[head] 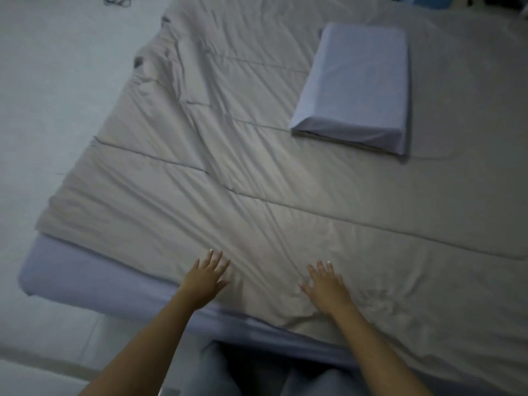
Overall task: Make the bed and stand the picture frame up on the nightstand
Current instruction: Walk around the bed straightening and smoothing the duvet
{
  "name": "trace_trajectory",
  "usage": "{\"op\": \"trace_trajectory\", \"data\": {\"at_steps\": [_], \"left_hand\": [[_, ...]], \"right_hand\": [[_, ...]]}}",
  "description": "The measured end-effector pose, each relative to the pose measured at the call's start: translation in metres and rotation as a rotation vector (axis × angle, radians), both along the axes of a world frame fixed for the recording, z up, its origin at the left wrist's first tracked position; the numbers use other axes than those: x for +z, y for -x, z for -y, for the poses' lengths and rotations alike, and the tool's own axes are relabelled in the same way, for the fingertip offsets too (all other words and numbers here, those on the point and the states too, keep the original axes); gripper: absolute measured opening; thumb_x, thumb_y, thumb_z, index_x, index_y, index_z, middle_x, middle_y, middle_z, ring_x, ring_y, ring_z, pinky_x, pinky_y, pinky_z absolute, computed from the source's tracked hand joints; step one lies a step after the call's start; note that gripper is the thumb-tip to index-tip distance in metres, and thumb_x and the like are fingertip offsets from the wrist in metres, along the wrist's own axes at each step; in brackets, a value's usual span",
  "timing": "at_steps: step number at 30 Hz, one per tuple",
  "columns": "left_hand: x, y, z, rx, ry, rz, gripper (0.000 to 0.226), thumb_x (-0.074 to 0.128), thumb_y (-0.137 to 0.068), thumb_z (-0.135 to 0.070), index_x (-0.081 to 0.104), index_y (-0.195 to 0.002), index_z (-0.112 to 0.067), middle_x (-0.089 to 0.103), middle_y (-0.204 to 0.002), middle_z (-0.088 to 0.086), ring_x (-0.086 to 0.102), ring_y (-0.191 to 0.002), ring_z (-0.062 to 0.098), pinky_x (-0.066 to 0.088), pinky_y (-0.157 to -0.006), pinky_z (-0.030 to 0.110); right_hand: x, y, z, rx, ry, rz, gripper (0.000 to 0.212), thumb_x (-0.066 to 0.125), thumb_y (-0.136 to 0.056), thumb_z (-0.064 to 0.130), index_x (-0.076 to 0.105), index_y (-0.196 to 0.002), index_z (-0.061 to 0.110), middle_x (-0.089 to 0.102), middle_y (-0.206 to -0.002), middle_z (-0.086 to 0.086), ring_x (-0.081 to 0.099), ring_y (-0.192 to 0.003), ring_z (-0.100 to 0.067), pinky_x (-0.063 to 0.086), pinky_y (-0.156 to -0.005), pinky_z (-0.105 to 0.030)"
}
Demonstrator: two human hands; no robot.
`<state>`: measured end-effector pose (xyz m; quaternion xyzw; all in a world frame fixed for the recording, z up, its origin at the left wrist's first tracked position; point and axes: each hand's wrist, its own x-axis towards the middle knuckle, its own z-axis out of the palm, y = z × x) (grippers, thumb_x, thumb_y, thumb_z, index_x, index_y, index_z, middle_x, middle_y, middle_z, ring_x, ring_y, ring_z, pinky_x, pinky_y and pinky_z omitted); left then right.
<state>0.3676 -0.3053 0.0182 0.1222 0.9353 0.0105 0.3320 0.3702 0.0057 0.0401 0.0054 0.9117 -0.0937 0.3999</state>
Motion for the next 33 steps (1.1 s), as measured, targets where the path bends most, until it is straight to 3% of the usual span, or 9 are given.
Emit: {"op": "trace_trajectory", "data": {"at_steps": [7,12,19,25,33], "left_hand": [[0.037,0.038,0.164,0.003,0.075,-0.043,0.063,0.026,-0.101,-0.05,0.01,-0.156,-0.024,-0.001,-0.164,0.005,-0.001,-0.152,0.027,0.012,-0.121,0.046],[0.043,0.06,0.225,0.045,0.093,-0.08,0.062,0.028,-0.101,-0.049,0.012,-0.156,-0.023,0.002,-0.164,0.006,0.003,-0.152,0.027,0.015,-0.12,0.046],[0.03,0.084,0.301,-0.007,0.068,-0.078,0.062,0.028,-0.101,-0.048,0.013,-0.156,-0.022,0.004,-0.164,0.006,0.003,-0.152,0.026,0.016,-0.121,0.046],[-0.003,0.129,0.412,-0.096,0.054,-0.045,0.061,0.032,-0.102,-0.045,0.014,-0.155,-0.022,0.006,-0.164,0.006,0.005,-0.152,0.027,0.018,-0.12,0.048],[-0.08,0.18,0.52,-0.289,0.149,0.015,0.074,0.043,-0.093,-0.056,0.004,-0.153,-0.039,-0.014,-0.163,0.005,-0.014,-0.148,0.041,0.015,-0.107,0.073]], "right_hand": [[0.021,0.02,0.161,-0.012,0.097,-0.007,0.069,0.022,-0.098,0.057,0.004,-0.154,0.022,-0.002,-0.163,-0.003,-0.006,-0.15,-0.023,0.002,-0.122,-0.044],[0.028,0.036,0.221,0.03,0.117,-0.015,0.07,0.021,-0.097,0.06,0.004,-0.154,0.023,-0.004,-0.162,-0.003,-0.006,-0.15,-0.024,0.0,-0.121,-0.045],[0.019,0.064,0.306,0.011,0.109,-0.051,0.067,0.021,-0.098,0.058,0.007,-0.154,0.023,-0.001,-0.163,-0.004,-0.005,-0.15,-0.026,0.001,-0.121,-0.045],[-0.015,0.082,0.43,-0.089,0.112,-0.043,0.065,0.024,-0.099,0.054,0.011,-0.154,0.023,0.003,-0.162,-0.006,-0.003,-0.15,-0.027,0.005,-0.12,-0.047],[-0.098,0.097,0.559,-0.105,0.028,-0.099,0.08,0.049,-0.09,0.055,0.002,-0.152,0.038,-0.013,-0.162,0.0,-0.012,-0.149,-0.03,0.007,-0.117,-0.053]]}}
